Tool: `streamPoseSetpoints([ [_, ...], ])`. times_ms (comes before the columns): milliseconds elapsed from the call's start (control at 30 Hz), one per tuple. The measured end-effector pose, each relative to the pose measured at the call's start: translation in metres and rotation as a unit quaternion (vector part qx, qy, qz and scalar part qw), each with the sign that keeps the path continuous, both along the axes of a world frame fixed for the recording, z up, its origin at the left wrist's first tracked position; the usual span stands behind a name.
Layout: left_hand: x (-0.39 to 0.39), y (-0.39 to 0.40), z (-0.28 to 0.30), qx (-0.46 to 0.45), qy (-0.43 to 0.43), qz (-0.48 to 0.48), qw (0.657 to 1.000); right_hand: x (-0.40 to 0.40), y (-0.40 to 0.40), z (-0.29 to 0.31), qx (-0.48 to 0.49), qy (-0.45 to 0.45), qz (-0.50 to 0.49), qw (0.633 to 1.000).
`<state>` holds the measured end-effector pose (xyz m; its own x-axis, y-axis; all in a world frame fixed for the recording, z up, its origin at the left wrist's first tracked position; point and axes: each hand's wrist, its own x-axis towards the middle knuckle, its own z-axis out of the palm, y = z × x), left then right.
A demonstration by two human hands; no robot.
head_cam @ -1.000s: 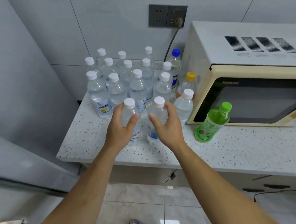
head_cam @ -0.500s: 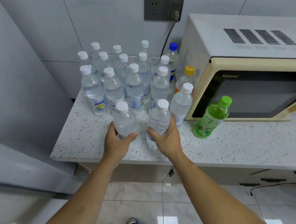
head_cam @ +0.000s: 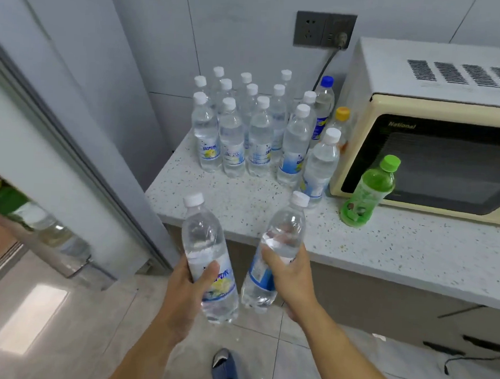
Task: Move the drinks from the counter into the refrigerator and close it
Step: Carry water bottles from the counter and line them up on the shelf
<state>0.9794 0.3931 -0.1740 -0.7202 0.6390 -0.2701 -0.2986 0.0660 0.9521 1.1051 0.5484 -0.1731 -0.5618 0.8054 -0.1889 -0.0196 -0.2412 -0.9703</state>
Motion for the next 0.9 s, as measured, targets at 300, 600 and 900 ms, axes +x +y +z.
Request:
streamPoseSetpoints([
  [300,0.029,-0.13,-0.006,-0.024,-0.093,0.156,0.983,-0.021,-0.102,-0.02,-0.116,-0.04,0.136,0.983],
  [600,-0.001,-0.276,-0.001,-0.032,-0.106,0.306,0.945,-0.095,-0.235,-0.021,-0.189,-0.079,0.251,0.946],
  [900,-0.084,-0.445,0.011,-0.014,-0.097,0.327,0.94,-0.195,-0.397,-0.01,-0.179,-0.054,0.341,0.921],
])
